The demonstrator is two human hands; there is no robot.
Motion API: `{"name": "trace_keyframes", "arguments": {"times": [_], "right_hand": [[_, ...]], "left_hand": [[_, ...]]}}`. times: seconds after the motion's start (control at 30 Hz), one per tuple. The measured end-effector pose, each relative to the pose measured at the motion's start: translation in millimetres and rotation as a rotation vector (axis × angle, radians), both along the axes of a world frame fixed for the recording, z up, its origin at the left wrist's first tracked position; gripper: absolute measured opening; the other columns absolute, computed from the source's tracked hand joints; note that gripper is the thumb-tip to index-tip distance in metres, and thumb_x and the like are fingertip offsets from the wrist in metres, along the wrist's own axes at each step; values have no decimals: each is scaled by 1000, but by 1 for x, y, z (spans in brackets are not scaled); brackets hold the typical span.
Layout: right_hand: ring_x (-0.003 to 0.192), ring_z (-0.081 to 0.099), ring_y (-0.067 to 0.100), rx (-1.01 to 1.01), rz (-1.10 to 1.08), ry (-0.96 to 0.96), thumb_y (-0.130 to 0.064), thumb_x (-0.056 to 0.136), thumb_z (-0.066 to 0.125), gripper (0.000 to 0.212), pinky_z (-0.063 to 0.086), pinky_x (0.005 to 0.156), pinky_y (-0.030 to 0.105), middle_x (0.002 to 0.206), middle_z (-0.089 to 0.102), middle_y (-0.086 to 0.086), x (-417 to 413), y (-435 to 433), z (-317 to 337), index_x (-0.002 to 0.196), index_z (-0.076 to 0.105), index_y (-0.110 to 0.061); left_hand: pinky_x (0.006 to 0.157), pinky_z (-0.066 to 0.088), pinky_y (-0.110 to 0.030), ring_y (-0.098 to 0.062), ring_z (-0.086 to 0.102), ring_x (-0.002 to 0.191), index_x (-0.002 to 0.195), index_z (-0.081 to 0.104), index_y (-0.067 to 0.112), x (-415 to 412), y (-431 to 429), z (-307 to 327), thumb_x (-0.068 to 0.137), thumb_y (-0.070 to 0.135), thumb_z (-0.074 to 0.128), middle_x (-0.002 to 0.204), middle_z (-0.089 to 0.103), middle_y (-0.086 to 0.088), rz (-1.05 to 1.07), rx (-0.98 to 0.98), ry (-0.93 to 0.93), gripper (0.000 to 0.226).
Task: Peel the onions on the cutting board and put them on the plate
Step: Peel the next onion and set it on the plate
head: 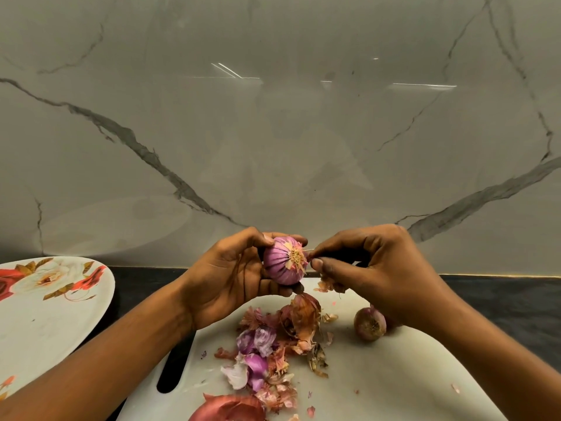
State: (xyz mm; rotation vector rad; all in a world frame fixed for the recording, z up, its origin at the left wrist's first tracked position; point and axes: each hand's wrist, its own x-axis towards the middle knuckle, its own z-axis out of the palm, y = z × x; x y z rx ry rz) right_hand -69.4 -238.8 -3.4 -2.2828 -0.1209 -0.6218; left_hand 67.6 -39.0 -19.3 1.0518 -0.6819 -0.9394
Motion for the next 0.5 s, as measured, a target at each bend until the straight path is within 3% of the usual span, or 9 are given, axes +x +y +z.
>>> {"name": "trace_keyframes", "arguments": {"times": [0.13, 0.27, 0.37, 0.5], "right_hand": [[73, 76, 9, 28, -51, -38, -18, 90, 78, 10, 65, 68, 29, 82, 79, -10, -1, -3, 2, 97, 81, -24], [72, 76, 16, 16, 19, 41, -23, 93, 76, 11, 65, 65, 34, 79, 79, -4, -1, 0, 1, 100, 82, -18], [76, 76, 12, -3, 35, 29, -32, 91, 77, 19, 62, 64, 27, 83, 80, -8, 0, 3, -2, 104, 83, -20], [86, 76, 3, -44, 2, -58, -52, 78, 79, 47, 64, 72, 25, 93, 79, -12, -1, 1, 1, 116, 79, -25]], "left_hand": [[70, 61, -33, -36, 69, 86, 133, 69, 3, 2, 1, 0, 92, 30, 48, 131, 66, -30, -17, -2, -17, 54], [59, 58, -32, -33, 65, 74, 131, 70, 4, 1, -1, 0, 97, 32, 43, 118, 70, -29, 29, 11, -27, 52], [55, 57, -31, -31, 63, 70, 130, 71, 4, -2, -2, 1, 100, 33, 42, 108, 71, -27, 56, 35, -38, 51], [58, 57, -31, -31, 64, 73, 134, 67, 3, -3, -2, 0, 100, 34, 46, 114, 70, -27, 59, 45, -57, 50]]}}
